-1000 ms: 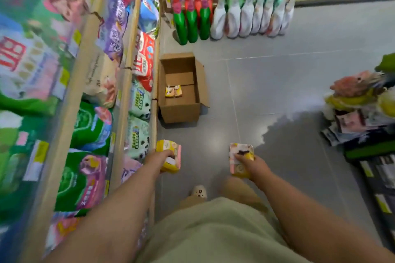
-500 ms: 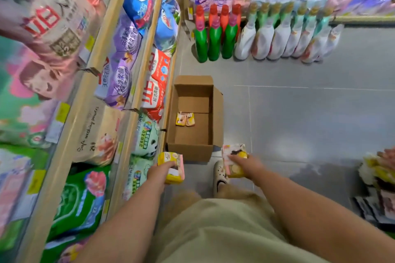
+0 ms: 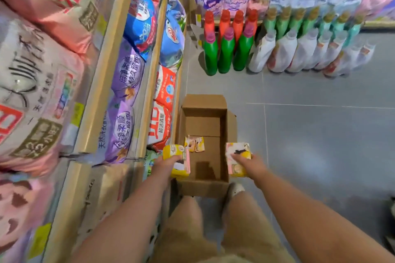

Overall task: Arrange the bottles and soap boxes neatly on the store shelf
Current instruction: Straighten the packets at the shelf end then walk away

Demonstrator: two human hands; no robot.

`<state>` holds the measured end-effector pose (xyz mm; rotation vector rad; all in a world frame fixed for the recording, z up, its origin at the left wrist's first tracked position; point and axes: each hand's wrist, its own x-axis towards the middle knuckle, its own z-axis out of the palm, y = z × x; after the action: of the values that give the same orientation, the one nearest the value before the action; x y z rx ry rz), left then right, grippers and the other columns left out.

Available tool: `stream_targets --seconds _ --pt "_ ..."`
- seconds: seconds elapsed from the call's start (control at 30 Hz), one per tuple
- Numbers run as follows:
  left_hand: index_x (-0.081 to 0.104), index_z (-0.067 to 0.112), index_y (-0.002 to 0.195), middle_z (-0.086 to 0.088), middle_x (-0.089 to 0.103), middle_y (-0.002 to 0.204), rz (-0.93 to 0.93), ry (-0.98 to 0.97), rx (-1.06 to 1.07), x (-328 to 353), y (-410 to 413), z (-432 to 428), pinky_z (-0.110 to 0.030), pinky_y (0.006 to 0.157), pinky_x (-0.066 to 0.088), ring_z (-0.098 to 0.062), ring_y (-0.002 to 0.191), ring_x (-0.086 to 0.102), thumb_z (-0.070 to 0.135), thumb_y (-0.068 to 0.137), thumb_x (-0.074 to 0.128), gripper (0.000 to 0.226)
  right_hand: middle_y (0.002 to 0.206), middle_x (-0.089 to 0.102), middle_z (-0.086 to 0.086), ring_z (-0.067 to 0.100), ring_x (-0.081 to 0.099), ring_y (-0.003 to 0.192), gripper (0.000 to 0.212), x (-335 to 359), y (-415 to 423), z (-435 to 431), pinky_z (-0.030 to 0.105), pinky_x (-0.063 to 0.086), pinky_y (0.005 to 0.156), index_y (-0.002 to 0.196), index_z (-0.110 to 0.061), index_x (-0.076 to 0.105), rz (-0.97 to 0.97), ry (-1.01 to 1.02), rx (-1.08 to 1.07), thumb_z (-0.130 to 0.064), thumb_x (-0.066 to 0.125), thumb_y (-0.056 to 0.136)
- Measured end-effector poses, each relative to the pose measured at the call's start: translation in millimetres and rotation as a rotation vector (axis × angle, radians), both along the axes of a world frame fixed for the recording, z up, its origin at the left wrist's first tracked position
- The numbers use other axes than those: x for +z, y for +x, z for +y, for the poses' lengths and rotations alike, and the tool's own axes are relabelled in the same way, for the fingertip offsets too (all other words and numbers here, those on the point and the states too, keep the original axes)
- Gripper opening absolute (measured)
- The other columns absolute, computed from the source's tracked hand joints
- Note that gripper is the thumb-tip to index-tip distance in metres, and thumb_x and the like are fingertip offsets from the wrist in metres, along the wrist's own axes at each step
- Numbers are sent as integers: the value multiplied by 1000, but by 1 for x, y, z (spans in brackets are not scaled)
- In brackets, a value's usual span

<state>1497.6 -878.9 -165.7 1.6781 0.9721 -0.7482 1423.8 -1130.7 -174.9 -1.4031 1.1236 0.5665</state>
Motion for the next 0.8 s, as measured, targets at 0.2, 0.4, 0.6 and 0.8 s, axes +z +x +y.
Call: stream_targets --seconds 0.2,0.4,0.6,0.8 --pt "56 21 117 -5 63 102 -32 -81 117 -123 82 -9 -42 87 53 -25 94 62 28 76 76 46 98 68 8 23 68 86 37 -130 65 12 39 56 79 102 -16 59 31 63 -55 -32 77 75" --pt "63 24 99 -2 67 102 -113 -106 177 -294 123 -16 -40 78 55 -24 92 65 23 77 76 26 99 67 8 19 66 80 42 -315 110 16 28 55 61 106 -14 58 110 48 -43 -34 78 74" --pt "69 19 98 3 71 87 -241 -112 41 -440 144 -20 -32 71 54 -16 79 67 24 72 77 27 117 61 10 26 60 105 61 -497 144 24 32 50 87 121 -9 55 177 -61 89 -29 81 70" --pt "70 21 87 -4 73 93 -349 -184 -42 -493 163 -42 -38 73 57 -23 85 70 37 51 77 40 113 62 12 29 62 100 56 -602 171 30 40 52 89 118 -7 57 204 -20 134 -20 82 70"
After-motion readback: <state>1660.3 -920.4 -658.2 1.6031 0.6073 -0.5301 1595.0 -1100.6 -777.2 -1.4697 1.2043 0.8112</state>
